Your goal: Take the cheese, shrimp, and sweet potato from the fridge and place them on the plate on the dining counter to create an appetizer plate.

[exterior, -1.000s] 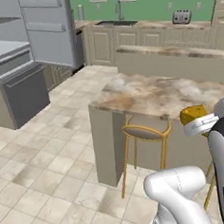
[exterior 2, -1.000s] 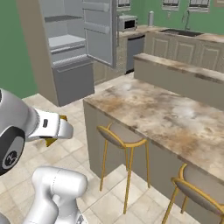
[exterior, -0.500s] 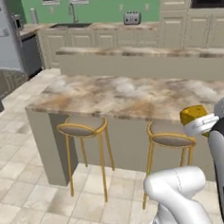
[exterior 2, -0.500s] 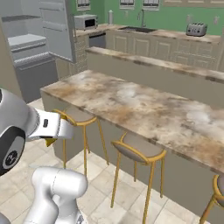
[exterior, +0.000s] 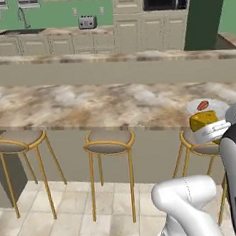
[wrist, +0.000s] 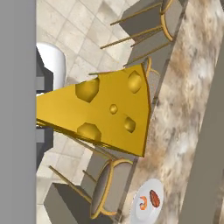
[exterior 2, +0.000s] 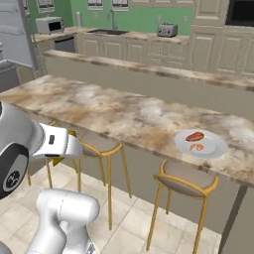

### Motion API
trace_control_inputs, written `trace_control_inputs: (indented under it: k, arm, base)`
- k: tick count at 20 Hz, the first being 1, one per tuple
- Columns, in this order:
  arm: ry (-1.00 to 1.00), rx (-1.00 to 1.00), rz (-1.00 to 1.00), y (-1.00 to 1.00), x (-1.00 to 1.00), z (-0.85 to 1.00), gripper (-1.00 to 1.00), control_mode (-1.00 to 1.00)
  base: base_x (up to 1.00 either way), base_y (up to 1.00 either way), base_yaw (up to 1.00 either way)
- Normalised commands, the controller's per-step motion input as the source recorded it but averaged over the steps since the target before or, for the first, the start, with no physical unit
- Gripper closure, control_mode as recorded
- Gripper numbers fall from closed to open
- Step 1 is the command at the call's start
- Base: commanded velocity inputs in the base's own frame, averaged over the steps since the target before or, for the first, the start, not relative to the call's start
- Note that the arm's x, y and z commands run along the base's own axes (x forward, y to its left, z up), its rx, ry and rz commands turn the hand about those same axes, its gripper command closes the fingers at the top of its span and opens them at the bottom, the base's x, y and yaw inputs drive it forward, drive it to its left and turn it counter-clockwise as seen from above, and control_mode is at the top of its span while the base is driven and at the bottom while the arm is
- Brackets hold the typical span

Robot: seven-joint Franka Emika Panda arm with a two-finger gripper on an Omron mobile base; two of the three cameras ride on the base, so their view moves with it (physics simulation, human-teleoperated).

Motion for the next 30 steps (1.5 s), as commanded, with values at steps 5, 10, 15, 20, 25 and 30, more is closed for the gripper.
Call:
trace_control_inputs:
  k: [5,10,15,20,25,30]
  arm:
    - [0.00,0.00,0.00,0.00,0.00,0.00,1.00,1.00]
    - [0.00,0.00,0.00,0.00,0.00,0.00,1.00,1.00]
    - [0.00,0.00,0.00,0.00,0.00,0.00,1.00,1.00]
    - [0.00,0.00,0.00,0.00,0.00,0.00,1.00,1.00]
    - [0.00,0.00,0.00,0.00,0.00,0.00,1.00,1.00]
    - [0.01,0.00,-0.02,0.00,0.25,-0.13,1.00,-1.00]
  base:
    - [-0.07,-1.00,-0.27]
    - [0.19,-0.94,-0.19]
    - [0.70,-0.66,-0.11]
    - [1.00,-0.08,0.00]
    - [0.99,0.00,0.00]
    - [0.29,0.00,-0.01]
